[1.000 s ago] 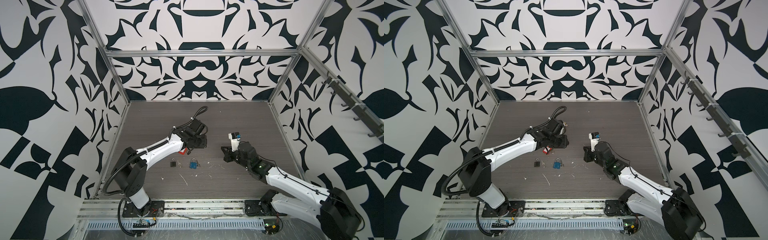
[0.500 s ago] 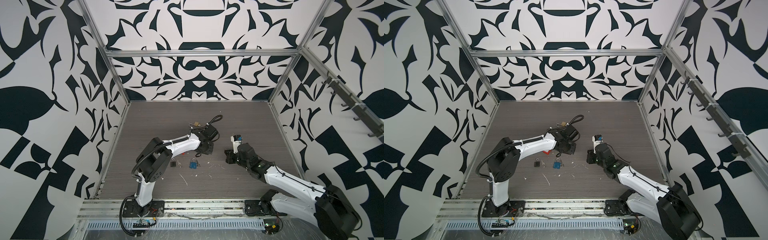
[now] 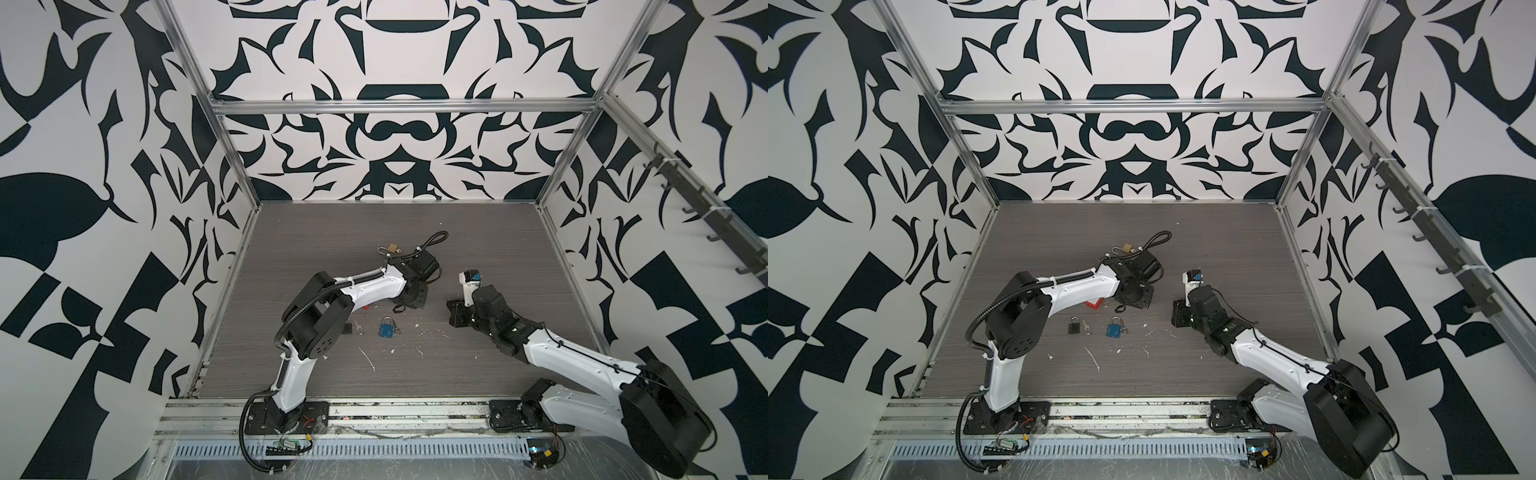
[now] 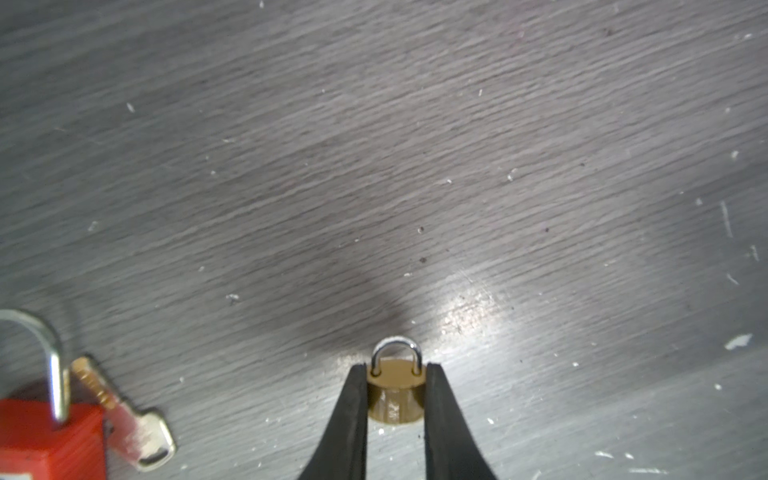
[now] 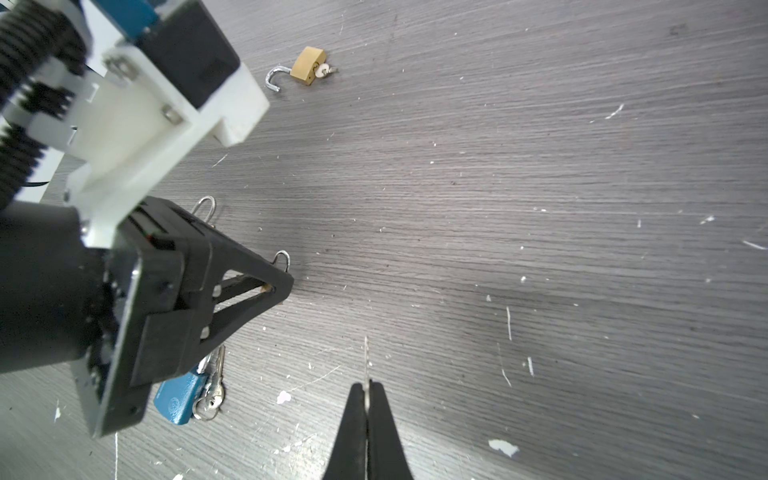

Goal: Lock with the key

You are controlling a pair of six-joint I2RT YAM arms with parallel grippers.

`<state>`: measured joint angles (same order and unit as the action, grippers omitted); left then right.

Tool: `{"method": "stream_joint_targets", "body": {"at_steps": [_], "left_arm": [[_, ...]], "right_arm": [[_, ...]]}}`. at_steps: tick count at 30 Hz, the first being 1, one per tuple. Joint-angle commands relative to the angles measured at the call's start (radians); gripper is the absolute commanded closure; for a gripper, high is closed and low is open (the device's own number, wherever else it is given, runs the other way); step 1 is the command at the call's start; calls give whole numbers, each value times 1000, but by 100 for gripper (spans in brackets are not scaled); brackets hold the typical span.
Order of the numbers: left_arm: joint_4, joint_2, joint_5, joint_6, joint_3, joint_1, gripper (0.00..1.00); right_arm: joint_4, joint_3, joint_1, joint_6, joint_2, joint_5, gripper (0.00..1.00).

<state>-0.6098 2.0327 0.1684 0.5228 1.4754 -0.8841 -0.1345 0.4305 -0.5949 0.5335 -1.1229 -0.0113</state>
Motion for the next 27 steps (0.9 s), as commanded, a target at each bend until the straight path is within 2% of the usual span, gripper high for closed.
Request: {"method": "stream_joint_targets", "body": {"at_steps": [1,5,9,19,23,27], "left_arm": [[-15,27,16,-7,26,-2,93],[-19,37,23,-13,33,-1,82],[-13,41,22,-19,31,0,77],[-6,37,21,-31,42,2,56],[12,-32,34,-54,42,9,51],[70,-168,84,-98,15,34,46]], "right_arm": [[-33,-4,4,15,3,-9,100],[-32,-4,4,20,5,-9,100],[-30,-4,4,23,4,-7,100],[-30,4,5,27,-7,-7,100],[-41,7,4,24,-14,-3,100],[-56,22,4,13,-40,-36,100]]}}
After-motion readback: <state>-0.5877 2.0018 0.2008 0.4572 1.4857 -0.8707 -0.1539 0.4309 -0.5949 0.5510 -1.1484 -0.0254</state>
